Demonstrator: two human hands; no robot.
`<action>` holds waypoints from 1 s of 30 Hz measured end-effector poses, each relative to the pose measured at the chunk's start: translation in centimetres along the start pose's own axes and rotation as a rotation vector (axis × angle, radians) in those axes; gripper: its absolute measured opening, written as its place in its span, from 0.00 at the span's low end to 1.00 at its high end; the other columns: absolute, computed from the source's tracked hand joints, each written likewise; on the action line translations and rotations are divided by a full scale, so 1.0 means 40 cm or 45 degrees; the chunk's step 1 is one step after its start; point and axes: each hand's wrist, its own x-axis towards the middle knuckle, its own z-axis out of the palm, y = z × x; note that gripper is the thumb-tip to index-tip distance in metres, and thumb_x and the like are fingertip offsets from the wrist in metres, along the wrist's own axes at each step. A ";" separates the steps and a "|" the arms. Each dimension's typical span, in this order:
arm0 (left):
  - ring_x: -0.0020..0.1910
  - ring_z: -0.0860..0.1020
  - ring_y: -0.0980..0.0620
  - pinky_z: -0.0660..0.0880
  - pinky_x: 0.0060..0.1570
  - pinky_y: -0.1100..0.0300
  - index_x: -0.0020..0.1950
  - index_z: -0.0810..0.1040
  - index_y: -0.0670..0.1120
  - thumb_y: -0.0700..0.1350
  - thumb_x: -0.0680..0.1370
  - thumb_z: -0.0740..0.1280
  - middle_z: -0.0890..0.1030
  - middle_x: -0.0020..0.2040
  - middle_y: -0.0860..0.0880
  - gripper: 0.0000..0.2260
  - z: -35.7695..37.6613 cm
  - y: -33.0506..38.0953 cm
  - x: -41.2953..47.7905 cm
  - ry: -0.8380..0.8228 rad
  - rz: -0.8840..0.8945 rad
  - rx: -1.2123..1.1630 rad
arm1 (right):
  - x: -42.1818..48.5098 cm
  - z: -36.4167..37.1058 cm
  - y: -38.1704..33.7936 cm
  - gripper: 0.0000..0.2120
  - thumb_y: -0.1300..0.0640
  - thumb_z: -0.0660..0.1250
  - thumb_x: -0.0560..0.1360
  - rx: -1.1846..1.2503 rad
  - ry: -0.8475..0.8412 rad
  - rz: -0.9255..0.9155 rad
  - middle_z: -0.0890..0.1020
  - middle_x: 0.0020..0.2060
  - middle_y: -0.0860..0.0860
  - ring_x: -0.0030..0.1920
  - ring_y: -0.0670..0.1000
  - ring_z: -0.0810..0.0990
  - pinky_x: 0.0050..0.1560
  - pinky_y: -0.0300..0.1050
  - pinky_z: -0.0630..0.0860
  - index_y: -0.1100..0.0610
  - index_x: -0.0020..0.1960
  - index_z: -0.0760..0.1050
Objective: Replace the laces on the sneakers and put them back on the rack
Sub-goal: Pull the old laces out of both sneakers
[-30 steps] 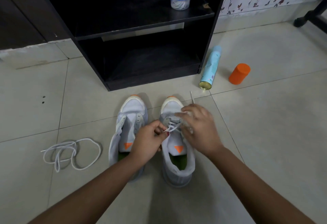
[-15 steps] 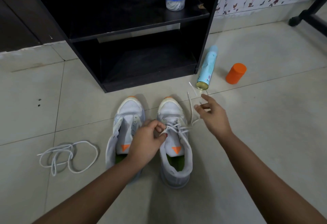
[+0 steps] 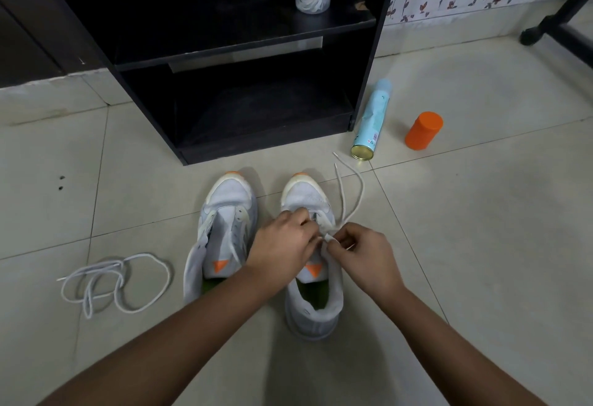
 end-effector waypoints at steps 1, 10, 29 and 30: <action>0.39 0.77 0.50 0.73 0.33 0.57 0.44 0.78 0.46 0.47 0.74 0.69 0.75 0.45 0.49 0.04 -0.002 -0.005 -0.004 0.038 -0.104 -0.126 | 0.002 0.002 0.004 0.07 0.53 0.71 0.70 0.034 0.013 0.038 0.79 0.29 0.46 0.31 0.44 0.78 0.35 0.43 0.75 0.51 0.34 0.76; 0.56 0.70 0.52 0.68 0.52 0.58 0.60 0.77 0.51 0.45 0.75 0.63 0.73 0.59 0.52 0.14 -0.036 -0.065 -0.021 0.227 -0.220 -0.229 | 0.005 0.010 0.002 0.08 0.54 0.70 0.70 0.086 0.007 0.109 0.79 0.28 0.49 0.31 0.49 0.78 0.35 0.46 0.75 0.53 0.35 0.75; 0.54 0.72 0.48 0.72 0.48 0.55 0.64 0.77 0.53 0.50 0.76 0.64 0.72 0.53 0.49 0.16 -0.043 -0.060 0.000 0.084 -0.321 -0.093 | 0.009 0.001 -0.005 0.07 0.54 0.70 0.70 0.096 -0.044 0.168 0.80 0.30 0.50 0.33 0.50 0.79 0.35 0.44 0.73 0.55 0.35 0.76; 0.53 0.72 0.49 0.70 0.47 0.57 0.63 0.78 0.54 0.51 0.77 0.64 0.72 0.52 0.50 0.15 -0.036 -0.036 -0.001 0.043 -0.220 -0.066 | 0.010 0.000 -0.005 0.07 0.55 0.70 0.70 0.093 -0.045 0.159 0.80 0.30 0.50 0.33 0.50 0.79 0.35 0.44 0.73 0.55 0.35 0.76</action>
